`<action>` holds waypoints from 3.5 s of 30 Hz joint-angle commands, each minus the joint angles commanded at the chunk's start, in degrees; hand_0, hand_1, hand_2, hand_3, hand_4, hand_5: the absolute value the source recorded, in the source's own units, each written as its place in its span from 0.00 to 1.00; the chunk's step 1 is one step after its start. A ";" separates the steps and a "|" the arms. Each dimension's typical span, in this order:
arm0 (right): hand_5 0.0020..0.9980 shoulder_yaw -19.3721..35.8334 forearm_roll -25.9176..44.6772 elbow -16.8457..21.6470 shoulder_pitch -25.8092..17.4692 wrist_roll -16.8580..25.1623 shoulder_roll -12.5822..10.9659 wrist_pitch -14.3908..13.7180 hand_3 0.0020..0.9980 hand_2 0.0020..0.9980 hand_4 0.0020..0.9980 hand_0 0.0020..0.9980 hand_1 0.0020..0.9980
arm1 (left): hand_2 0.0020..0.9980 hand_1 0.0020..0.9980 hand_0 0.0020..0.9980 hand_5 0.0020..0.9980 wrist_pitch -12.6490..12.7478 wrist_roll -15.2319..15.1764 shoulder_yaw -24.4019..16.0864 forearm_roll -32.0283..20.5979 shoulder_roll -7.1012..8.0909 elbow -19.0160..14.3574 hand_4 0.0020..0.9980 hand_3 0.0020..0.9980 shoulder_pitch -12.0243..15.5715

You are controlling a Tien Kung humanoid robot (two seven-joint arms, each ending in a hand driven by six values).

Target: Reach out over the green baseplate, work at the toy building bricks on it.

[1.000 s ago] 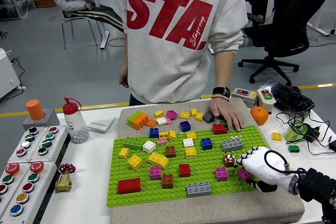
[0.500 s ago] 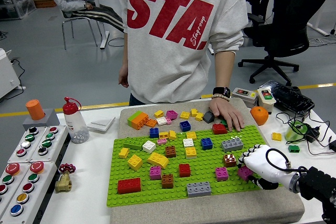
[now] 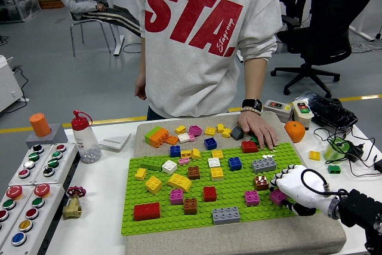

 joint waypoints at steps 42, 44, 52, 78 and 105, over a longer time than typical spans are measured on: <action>0.09 0.40 0.00 6.62 -0.42 0.47 -1.32 -1.70 0.63 0.77 0.58 0.68 0.74 | 0.62 0.62 0.66 1.00 -0.26 0.35 -0.04 0.53 -0.06 -0.10 0.38 0.49 0.12; 0.09 0.29 0.00 8.08 -0.29 0.48 -1.43 -1.79 0.63 0.77 0.58 0.68 0.74 | 0.62 0.62 0.66 1.00 -0.24 0.31 -0.05 0.50 -0.04 -0.09 0.38 0.49 0.13; 0.09 -1.49 0.00 12.02 0.93 0.53 -1.04 -2.05 0.62 0.76 0.58 0.67 0.74 | 0.62 0.62 0.66 1.00 -0.16 0.17 0.02 0.25 -0.01 -0.06 0.38 0.48 0.20; 0.10 -9.71 0.00 9.22 7.36 0.49 5.09 -1.56 0.62 0.77 0.58 0.68 0.74 | 0.62 0.62 0.66 1.00 -0.11 0.00 0.31 -0.18 0.28 -0.06 0.38 0.48 -0.03; 0.11 -9.96 0.00 7.71 7.51 0.17 5.50 -0.44 0.67 0.78 0.58 0.68 0.75 | 0.62 0.62 0.66 1.00 -0.06 -0.16 0.41 -0.39 0.25 -0.02 0.38 0.48 -0.57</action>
